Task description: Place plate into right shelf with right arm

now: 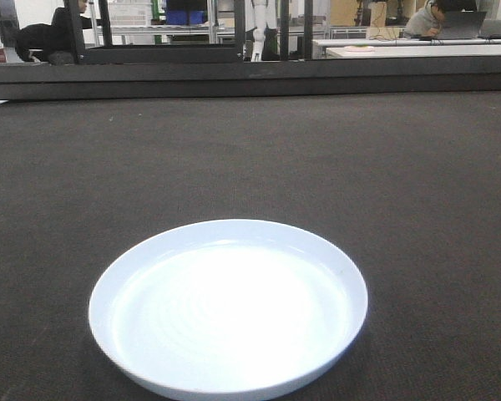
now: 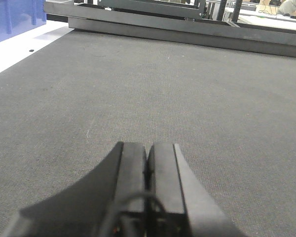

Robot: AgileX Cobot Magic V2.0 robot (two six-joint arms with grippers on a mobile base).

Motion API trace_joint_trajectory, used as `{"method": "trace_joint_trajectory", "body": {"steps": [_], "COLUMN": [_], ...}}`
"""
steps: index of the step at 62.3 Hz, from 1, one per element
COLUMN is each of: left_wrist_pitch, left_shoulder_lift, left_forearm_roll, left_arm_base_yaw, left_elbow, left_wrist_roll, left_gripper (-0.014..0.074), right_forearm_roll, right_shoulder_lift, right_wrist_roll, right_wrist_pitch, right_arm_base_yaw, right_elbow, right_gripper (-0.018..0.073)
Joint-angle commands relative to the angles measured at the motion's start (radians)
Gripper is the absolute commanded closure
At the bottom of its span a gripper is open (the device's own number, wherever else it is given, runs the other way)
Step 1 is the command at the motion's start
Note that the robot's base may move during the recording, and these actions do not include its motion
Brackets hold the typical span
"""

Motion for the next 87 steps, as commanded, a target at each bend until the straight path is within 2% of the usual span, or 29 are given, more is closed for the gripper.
{"method": "trace_joint_trajectory", "body": {"steps": [1,20,24,31,36,44,55,70,87], "left_wrist_pitch": [-0.09,-0.09,-0.09,-0.09,-0.09,-0.09,-0.09,-0.09,-0.09], "left_shoulder_lift": [-0.01,-0.01,-0.01,-0.01,-0.01,-0.01,-0.01,-0.01,-0.01], "left_forearm_roll": [-0.008,-0.008,-0.008,-0.008,-0.008,-0.008,-0.008,-0.008,-0.008], "left_arm_base_yaw": [-0.002,-0.002,-0.002,-0.002,-0.002,-0.002,-0.002,-0.002,-0.002], "left_elbow": [0.01,0.01,0.01,0.01,0.01,0.01,0.01,0.01,0.01], "left_wrist_roll": [-0.007,-0.007,-0.007,-0.007,-0.007,-0.007,-0.007,-0.007,-0.007], "left_gripper": [0.0724,0.0724,0.0724,0.0724,0.0724,0.0724,0.0724,0.0724,0.0724], "right_forearm_roll": [-0.008,-0.008,0.0,0.002,0.001,0.001,0.001,0.013,0.045], "right_shoulder_lift": [-0.016,-0.016,-0.016,-0.016,-0.016,-0.016,0.023,0.23,0.48], "right_wrist_roll": [-0.004,-0.005,-0.003,-0.003,-0.003,-0.003,-0.003,-0.003,-0.003], "right_wrist_pitch": [-0.088,-0.105,-0.166,-0.391,-0.43,-0.334,-0.125,0.212,0.422], "right_arm_base_yaw": [-0.006,-0.006,-0.006,-0.005,-0.005,-0.005,-0.005,-0.005,-0.005], "right_elbow": [-0.017,-0.017,-0.017,-0.017,-0.031,-0.121,-0.318,-0.517,-0.634], "right_gripper": [0.0506,0.0506,0.0506,0.0506,0.0506,0.0506,0.0506,0.0506,0.0506]}}
